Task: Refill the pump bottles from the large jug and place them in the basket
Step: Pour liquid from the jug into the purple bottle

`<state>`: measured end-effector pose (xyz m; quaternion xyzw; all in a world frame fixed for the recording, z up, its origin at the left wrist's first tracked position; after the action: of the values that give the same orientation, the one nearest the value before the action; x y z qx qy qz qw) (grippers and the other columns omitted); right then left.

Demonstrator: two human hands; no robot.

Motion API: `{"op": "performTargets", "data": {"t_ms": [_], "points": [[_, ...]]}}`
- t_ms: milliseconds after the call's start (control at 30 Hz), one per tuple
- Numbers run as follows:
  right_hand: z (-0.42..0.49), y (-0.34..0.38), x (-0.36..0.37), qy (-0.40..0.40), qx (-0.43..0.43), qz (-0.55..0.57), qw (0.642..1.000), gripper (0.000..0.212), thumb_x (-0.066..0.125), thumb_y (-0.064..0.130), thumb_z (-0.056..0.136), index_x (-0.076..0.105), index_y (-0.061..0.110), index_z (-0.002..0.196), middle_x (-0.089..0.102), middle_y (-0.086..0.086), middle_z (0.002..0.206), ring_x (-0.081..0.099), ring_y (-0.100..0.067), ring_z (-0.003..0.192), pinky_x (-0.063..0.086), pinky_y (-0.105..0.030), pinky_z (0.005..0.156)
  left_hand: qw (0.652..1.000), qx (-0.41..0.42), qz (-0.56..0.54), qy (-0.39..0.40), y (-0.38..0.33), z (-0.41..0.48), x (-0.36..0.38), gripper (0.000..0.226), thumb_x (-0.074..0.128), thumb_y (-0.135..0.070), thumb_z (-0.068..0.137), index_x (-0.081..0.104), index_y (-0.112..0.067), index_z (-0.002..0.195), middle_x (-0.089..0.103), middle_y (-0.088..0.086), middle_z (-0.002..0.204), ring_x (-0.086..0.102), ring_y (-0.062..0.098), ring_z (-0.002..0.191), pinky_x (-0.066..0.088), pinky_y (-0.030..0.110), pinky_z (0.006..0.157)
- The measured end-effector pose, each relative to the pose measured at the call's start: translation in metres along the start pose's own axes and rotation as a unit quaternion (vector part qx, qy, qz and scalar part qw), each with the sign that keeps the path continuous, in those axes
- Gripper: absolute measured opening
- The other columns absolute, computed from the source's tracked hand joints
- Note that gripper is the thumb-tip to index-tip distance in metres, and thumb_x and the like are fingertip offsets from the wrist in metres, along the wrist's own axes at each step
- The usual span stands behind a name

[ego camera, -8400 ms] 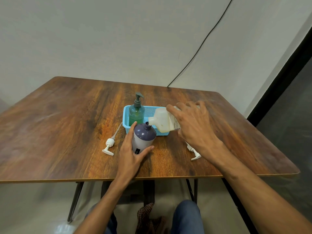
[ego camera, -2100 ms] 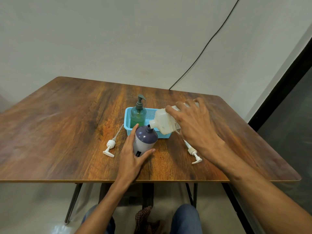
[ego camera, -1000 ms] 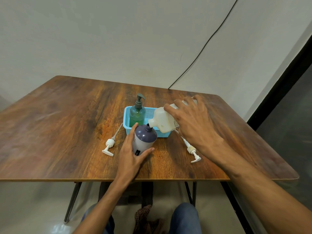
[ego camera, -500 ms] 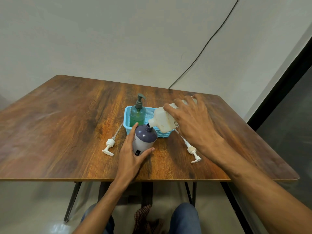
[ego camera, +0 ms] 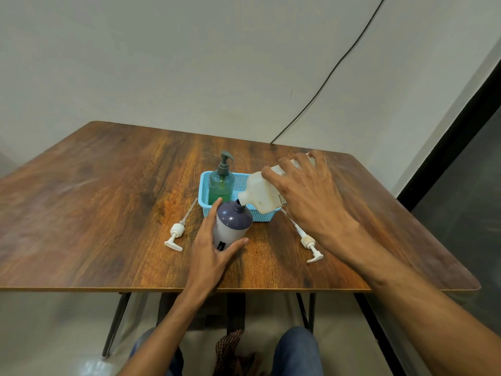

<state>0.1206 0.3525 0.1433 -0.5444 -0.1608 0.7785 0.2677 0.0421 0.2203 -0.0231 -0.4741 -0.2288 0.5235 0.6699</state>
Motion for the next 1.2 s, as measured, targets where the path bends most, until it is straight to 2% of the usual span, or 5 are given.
{"op": "performTargets", "data": {"t_ms": [233, 433, 633, 1033, 1200], "points": [[0.0003, 0.0006, -0.0020, 0.002, 0.000, -0.001, 1.000, 0.077, 0.088, 0.029, 0.067, 0.049, 0.026, 0.133, 0.061, -0.011, 0.127, 0.054, -0.038, 0.118, 0.034, -0.057, 0.105, 1.000, 0.001, 0.006, -0.002, -0.0002, -0.0005, -0.0001, 0.098, 0.086, -0.037, 0.078, 0.028, -0.033, 0.157, 0.048, -0.007, 0.153, 0.051, 0.002, 0.131, 0.042, 0.008, 0.102], [0.0001, 0.0011, -0.0055, -0.004, -0.004, -0.004, 1.000, 0.071, 0.084, 0.028, 0.073, 0.048, 0.025, 0.134, 0.060, -0.011, 0.128, 0.053, -0.038, 0.119, 0.033, -0.055, 0.105, 1.000, -0.003, -0.001, 0.000, 0.0001, -0.0006, 0.0000, 0.098, 0.087, -0.036, 0.079, 0.028, -0.033, 0.157, 0.048, -0.006, 0.154, 0.051, 0.002, 0.133, 0.044, 0.011, 0.104], [0.0014, 0.0010, -0.0054, -0.003, -0.004, -0.007, 1.000, 0.076, 0.087, 0.027, 0.067, 0.049, 0.025, 0.133, 0.060, -0.011, 0.126, 0.053, -0.039, 0.121, 0.032, -0.056, 0.106, 1.000, -0.008, 0.000, 0.003, 0.0031, -0.0010, 0.0004, 0.099, 0.087, -0.037, 0.078, 0.027, -0.035, 0.157, 0.046, -0.007, 0.155, 0.050, 0.006, 0.136, 0.048, 0.034, 0.110], [0.0042, 0.0027, -0.0042, -0.014, -0.015, -0.022, 1.000, 0.074, 0.087, 0.026, 0.069, 0.048, 0.023, 0.132, 0.060, -0.014, 0.125, 0.053, -0.038, 0.117, 0.031, -0.056, 0.104, 1.000, -0.007, 0.006, 0.000, 0.0026, -0.0009, 0.0009, 0.099, 0.086, -0.036, 0.079, 0.027, -0.034, 0.158, 0.046, -0.006, 0.155, 0.049, 0.004, 0.135, 0.044, 0.016, 0.108], [0.0040, 0.0036, -0.0056, -0.011, -0.017, -0.031, 0.999, 0.076, 0.087, 0.028, 0.069, 0.046, 0.023, 0.133, 0.059, -0.014, 0.128, 0.053, -0.039, 0.119, 0.030, -0.058, 0.106, 1.000, -0.006, 0.001, 0.003, 0.0035, -0.0009, 0.0012, 0.099, 0.086, -0.035, 0.079, 0.027, -0.033, 0.158, 0.046, -0.006, 0.155, 0.049, 0.005, 0.136, 0.046, 0.024, 0.109]]}}
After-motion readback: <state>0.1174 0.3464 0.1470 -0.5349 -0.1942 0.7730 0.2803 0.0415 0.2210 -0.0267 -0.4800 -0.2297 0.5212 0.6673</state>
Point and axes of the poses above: each hand's wrist, its own z-axis towards the middle knuckle, its own x-axis out of the palm, y = z × x, the point moved 6 cm from there along z, towards the middle knuckle
